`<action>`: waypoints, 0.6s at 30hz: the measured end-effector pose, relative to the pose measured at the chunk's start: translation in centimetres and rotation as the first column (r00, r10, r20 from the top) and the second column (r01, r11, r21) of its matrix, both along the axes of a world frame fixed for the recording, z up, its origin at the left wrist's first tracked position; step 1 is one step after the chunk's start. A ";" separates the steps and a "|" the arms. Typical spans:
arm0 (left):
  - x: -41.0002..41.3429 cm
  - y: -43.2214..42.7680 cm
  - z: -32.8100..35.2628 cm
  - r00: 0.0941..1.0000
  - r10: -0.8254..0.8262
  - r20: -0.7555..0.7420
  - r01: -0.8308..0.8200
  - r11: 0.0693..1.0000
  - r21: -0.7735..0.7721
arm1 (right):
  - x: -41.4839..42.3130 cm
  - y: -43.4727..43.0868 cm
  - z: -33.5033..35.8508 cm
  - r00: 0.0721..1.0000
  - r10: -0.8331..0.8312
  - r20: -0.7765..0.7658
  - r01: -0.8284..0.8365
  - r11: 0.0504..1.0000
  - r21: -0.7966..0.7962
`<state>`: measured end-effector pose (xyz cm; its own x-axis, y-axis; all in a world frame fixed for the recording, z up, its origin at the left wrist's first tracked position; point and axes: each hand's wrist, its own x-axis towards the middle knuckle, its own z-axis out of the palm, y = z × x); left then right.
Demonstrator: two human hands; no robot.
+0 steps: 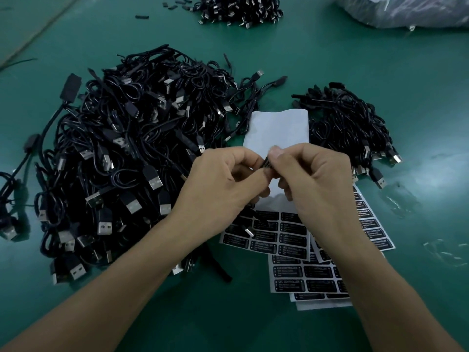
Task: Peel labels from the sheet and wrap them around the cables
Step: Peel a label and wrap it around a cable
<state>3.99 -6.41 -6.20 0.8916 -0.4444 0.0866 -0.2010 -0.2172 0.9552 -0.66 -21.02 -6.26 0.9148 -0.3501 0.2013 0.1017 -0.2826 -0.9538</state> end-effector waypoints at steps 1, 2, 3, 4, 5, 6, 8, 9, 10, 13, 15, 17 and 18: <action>0.0 0.0 0.2 1.000 -0.009 0.018 0.008 1.000 0.024 | 0.0 0.0 0.0 1.000 -0.013 0.002 0.013 1.000 -0.015; -0.1 0.1 0.3 0.999 -0.019 0.047 0.016 0.998 0.055 | 0.0 -0.1 0.0 1.000 -0.021 0.007 0.021 0.999 -0.031; -0.2 0.1 0.4 0.996 -0.025 0.082 0.018 0.996 0.090 | 0.0 -0.1 0.0 1.000 -0.021 0.014 0.022 0.999 -0.049; -0.3 0.1 0.5 0.992 -0.022 0.125 0.006 0.992 0.126 | 0.0 -0.2 0.0 1.000 -0.013 0.022 0.015 0.998 -0.066; -0.4 0.2 0.6 0.985 -0.007 0.174 -0.021 0.987 0.160 | 0.0 -0.1 0.1 1.000 0.002 0.029 0.001 0.997 -0.081; -0.4 0.2 0.7 0.974 0.013 0.226 -0.056 0.981 0.186 | -0.1 0.0 0.1 0.999 0.023 0.036 -0.019 0.995 -0.094; -0.4 0.2 0.9 0.953 0.045 0.300 -0.113 0.970 0.214 | -0.2 0.1 0.2 0.996 0.085 0.035 -0.078 0.984 -0.158; -0.2 0.3 1.0 0.946 0.056 0.318 -0.129 0.968 0.213 | -0.3 0.2 0.2 0.992 0.122 0.017 -0.116 0.971 -0.208; 0.0 0.5 1.1 0.944 0.066 0.324 -0.134 0.972 0.191 | -0.4 0.3 0.1 0.988 0.156 -0.012 -0.154 0.954 -0.256; 0.8 0.8 1.4 0.963 0.155 0.221 -0.161 0.987 0.011 | -0.6 0.7 -0.2 0.962 0.232 -0.142 -0.270 0.869 -0.414; 1.0 0.8 1.5 0.967 0.216 0.137 -0.203 0.974 -0.104 | -0.7 1.2 -0.3 0.933 0.286 -0.217 -0.358 0.782 -0.511; 0.9 0.6 1.7 0.968 0.241 0.076 -0.222 0.955 -0.199 | -0.7 1.7 -0.6 0.909 0.344 -0.234 -0.416 0.733 -0.539; 0.9 0.6 1.8 0.969 0.245 0.041 -0.227 0.942 -0.248 | -0.7 2.1 -0.7 0.909 0.358 -0.214 -0.415 0.734 -0.537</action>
